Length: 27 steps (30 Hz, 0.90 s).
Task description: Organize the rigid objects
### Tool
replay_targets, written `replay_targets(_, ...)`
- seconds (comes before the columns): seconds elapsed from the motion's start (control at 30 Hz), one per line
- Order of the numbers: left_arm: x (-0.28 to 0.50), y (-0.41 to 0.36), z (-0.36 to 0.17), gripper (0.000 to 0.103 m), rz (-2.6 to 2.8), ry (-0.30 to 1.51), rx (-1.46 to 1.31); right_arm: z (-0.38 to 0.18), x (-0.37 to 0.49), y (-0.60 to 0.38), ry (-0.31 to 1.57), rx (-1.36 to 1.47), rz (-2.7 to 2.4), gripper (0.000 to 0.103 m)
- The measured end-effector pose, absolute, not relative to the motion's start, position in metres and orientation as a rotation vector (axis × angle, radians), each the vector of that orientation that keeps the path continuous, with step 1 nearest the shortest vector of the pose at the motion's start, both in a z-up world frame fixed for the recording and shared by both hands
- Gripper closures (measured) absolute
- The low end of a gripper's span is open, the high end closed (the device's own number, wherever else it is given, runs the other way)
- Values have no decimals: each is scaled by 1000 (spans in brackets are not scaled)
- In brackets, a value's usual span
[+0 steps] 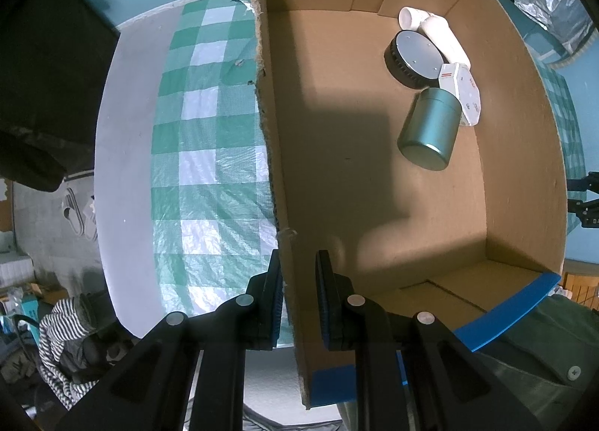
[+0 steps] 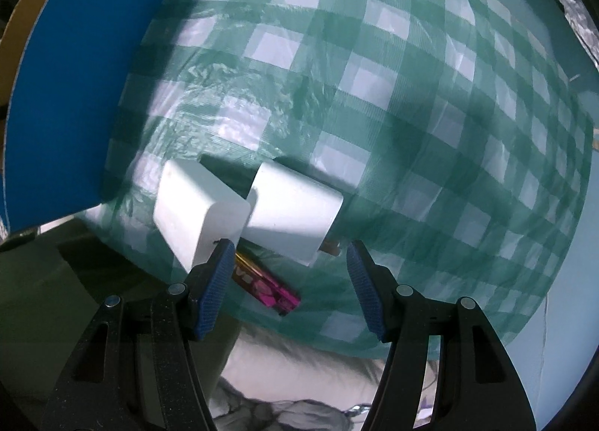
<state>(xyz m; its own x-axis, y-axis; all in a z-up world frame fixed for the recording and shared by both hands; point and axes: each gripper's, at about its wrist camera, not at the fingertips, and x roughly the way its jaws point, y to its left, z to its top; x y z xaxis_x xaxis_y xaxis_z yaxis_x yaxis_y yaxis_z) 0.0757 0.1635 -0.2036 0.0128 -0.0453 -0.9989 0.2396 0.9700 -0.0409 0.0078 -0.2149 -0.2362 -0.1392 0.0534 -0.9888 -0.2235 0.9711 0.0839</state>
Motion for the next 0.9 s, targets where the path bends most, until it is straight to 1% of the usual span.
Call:
replay_targets(0.37,74,169,-206,87,-221,1544,150,-248,18,-213,1690,-80,202,40)
replay_targets(0.53,73,170,-206,87,-230,1542,155,-244,29,-248,1653,99,124,39)
replay_targets(0.6,73,169,-206,87,-232,1542,158,-243,33,-266,1649,202,85,33)
replay_targets(0.8,71,167,-205,87,-244,1544,164,-245,46,-302,1663,353,30,31)
replay_targets(0.9,71,165,-205,87,-250,1544,171,-245,52,-302,1666,413,14,31)
